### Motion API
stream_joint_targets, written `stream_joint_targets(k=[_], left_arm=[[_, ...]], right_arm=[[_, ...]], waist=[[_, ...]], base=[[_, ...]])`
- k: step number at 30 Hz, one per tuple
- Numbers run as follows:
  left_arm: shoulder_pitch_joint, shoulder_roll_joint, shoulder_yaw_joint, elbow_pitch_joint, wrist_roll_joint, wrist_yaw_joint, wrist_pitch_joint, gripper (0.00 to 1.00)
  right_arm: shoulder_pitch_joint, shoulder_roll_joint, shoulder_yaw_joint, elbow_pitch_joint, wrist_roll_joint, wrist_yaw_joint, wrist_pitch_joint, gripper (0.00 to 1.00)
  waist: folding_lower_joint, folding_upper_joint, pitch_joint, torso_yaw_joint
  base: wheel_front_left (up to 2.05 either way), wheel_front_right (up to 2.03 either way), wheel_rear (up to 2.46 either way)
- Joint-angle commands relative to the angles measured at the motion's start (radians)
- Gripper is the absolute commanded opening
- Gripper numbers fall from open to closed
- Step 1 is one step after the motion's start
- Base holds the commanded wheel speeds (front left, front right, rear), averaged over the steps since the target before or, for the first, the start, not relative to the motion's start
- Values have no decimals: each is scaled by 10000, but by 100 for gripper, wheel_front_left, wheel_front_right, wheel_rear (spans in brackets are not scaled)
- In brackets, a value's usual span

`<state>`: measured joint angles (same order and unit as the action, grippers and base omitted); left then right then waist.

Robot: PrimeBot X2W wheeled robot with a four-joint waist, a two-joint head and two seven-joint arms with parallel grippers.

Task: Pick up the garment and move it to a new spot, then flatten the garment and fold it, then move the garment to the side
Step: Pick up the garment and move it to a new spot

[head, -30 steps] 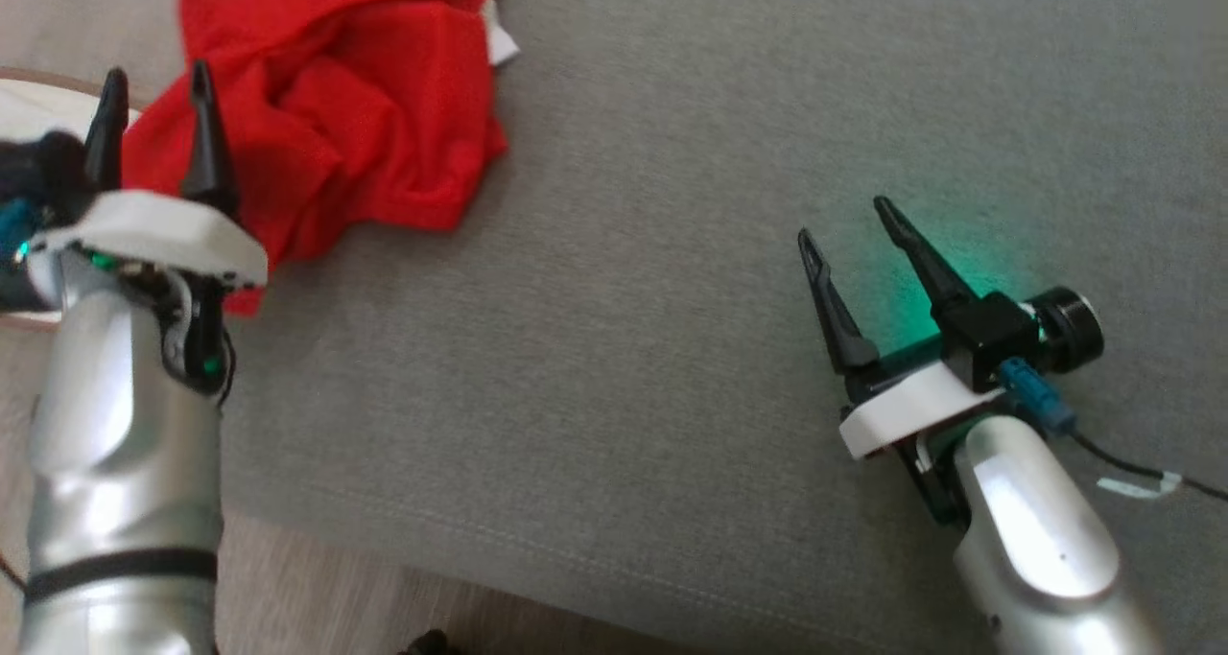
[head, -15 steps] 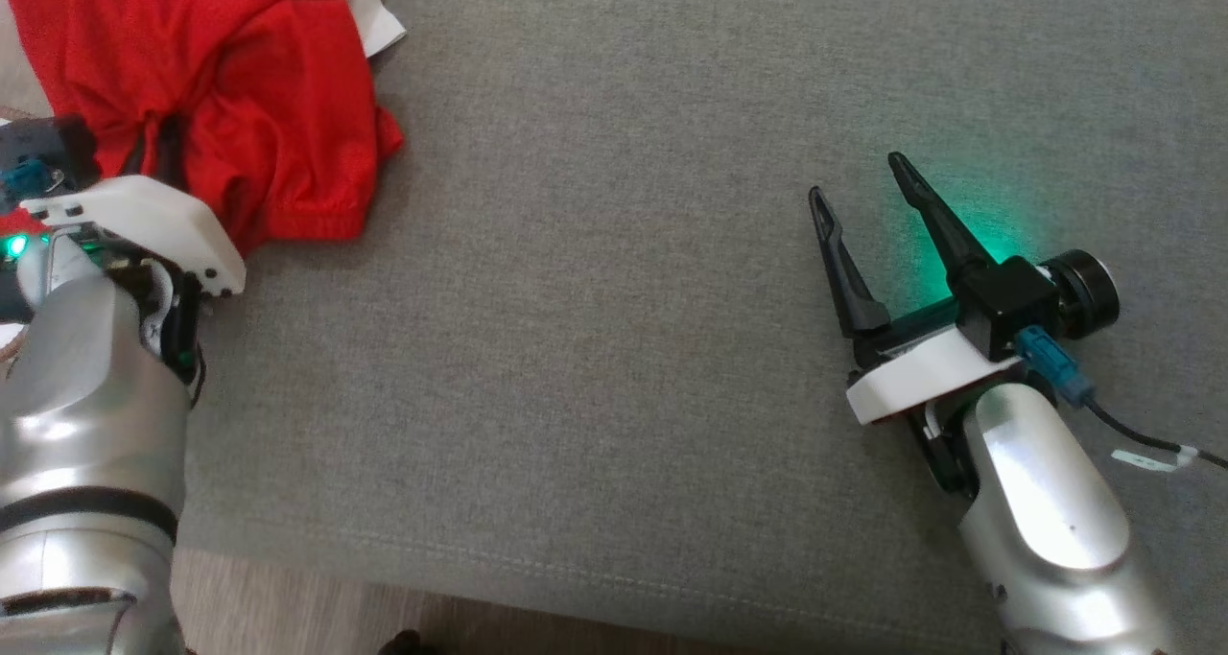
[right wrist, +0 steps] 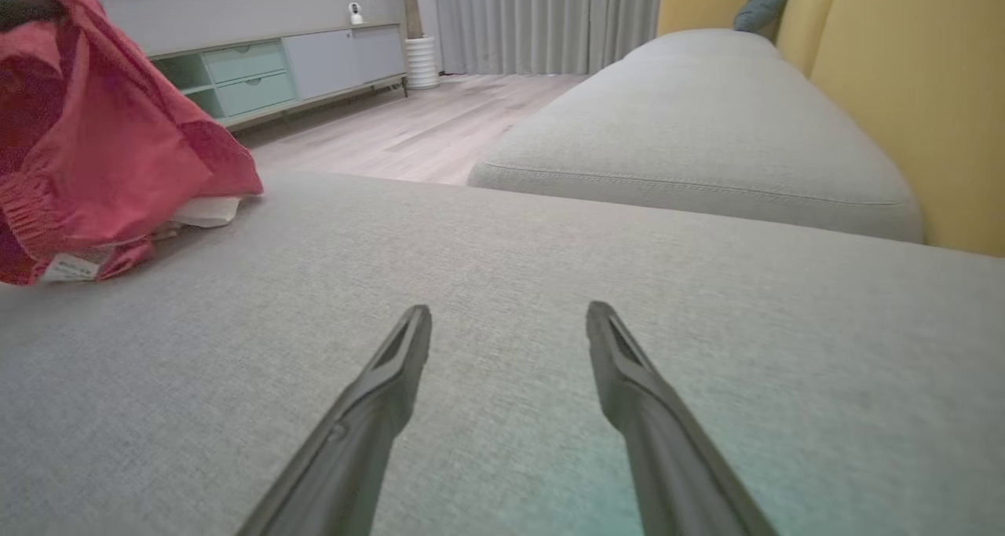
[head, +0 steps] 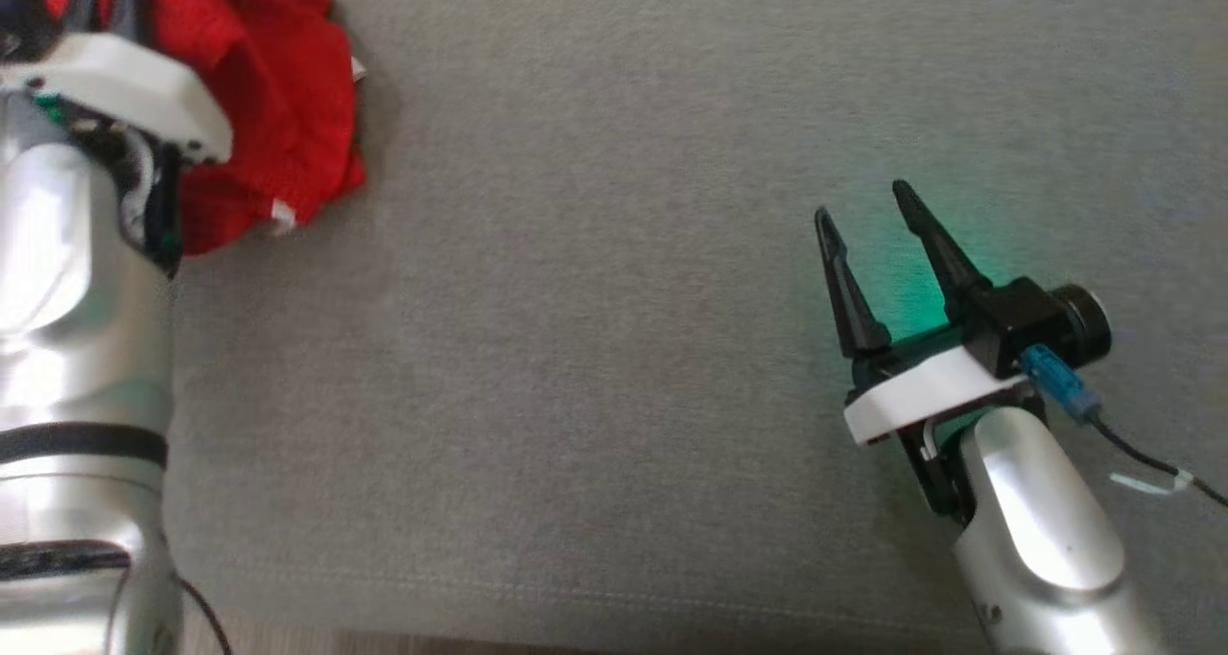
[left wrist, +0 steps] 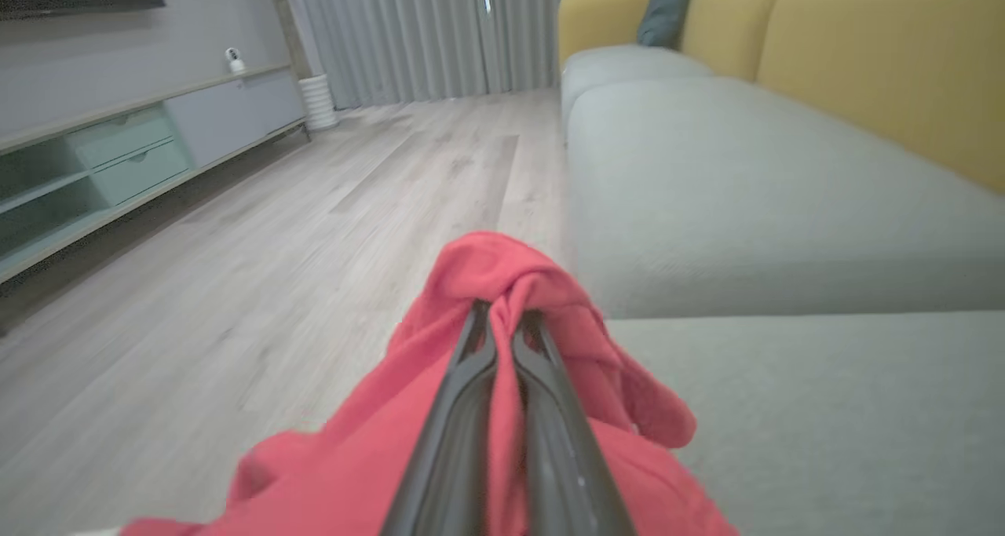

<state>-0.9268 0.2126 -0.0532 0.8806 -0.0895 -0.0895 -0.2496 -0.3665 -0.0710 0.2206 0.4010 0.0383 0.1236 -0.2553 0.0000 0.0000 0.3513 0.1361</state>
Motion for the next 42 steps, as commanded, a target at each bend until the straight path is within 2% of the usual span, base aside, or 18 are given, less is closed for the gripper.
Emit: stream_joint_targets(k=[1, 7, 13, 19, 21, 27, 28, 30, 31, 32, 33, 37, 42], left_arm=[[-290, 298, 115, -508, 33, -52, -118, 0], [163, -491, -545, -1658, 24, -222, -120, 0], [728, -1255, -1206, -2095, -178, -308, -121, 0], [1162, -1589, -1978, -2331, -580, -317, -121, 0], [1354, -1615, -2709, -2596, -1155, -293, -121, 0], [1761, -1620, -4534, -3409, -2248, 358, -121, 0], [1761, -1620, -4534, -3409, -2248, 358, -121, 0], [1962, -1621, -4840, -3499, -2363, 683, -122, 1], [2073, -1621, -4915, -3509, -2378, 834, -122, 43], [2190, -1621, -4960, -3503, -2378, 952, -122, 96], [2306, -1621, -4997, -3469, -2344, 1049, -122, 100], [2844, -1622, -4726, -3407, -2234, 1331, -122, 100], [3848, -1528, -3872, -3783, -1927, 1575, -122, 100]], right_arm=[[115, 184, 198, -284, 97, 71, -65, 100], [286, 204, 489, -433, 641, 71, -65, 100], [387, 206, 889, -510, 1023, 71, -65, 100], [449, 207, 1327, -688, 1343, 71, -65, 100], [487, 207, 1448, -752, 1483, 71, -65, 100], [559, 207, 1476, -790, 1600, 71, -65, 100], [559, 207, 1476, -790, 1600, 71, -65, 100], [588, 207, 1418, -789, 1603, 71, -65, 100], [601, 207, 1379, -784, 1600, 71, -65, 100], [609, 207, 1346, -778, 1591, 71, -65, 100], [618, 207, 1302, -781, 1581, 71, -65, 100], [641, 208, 1184, -781, 1556, 71, -65, 100], [693, 208, 1077, -751, 1457, 71, -65, 100]], waist=[[0, 0, -280, -371], [0, 0, -678, -1504], [0, 0, -822, -2848], [0, 0, -869, -4181], [0, 0, -908, -4660], [0, 0, -983, -5062], [0, 0, -983, -5062], [0, 0, -1018, -5039], [0, 0, -1035, -4999], [0, 0, -1055, -4941], [0, 0, -1068, -4858], [0, 0, -1163, -4452], [0, 0, -1395, -3793]], base=[[0, 0, 0], [0, 0, 0], [0, 0, 0], [0, 0, 0], [0, 0, 0], [0, 0, 0], [0, 0, 0], [0, 0, 0], [0, 0, 0], [0, 0, 0], [0, 0, 0], [0, 0, 0], [0, 0, 0]])
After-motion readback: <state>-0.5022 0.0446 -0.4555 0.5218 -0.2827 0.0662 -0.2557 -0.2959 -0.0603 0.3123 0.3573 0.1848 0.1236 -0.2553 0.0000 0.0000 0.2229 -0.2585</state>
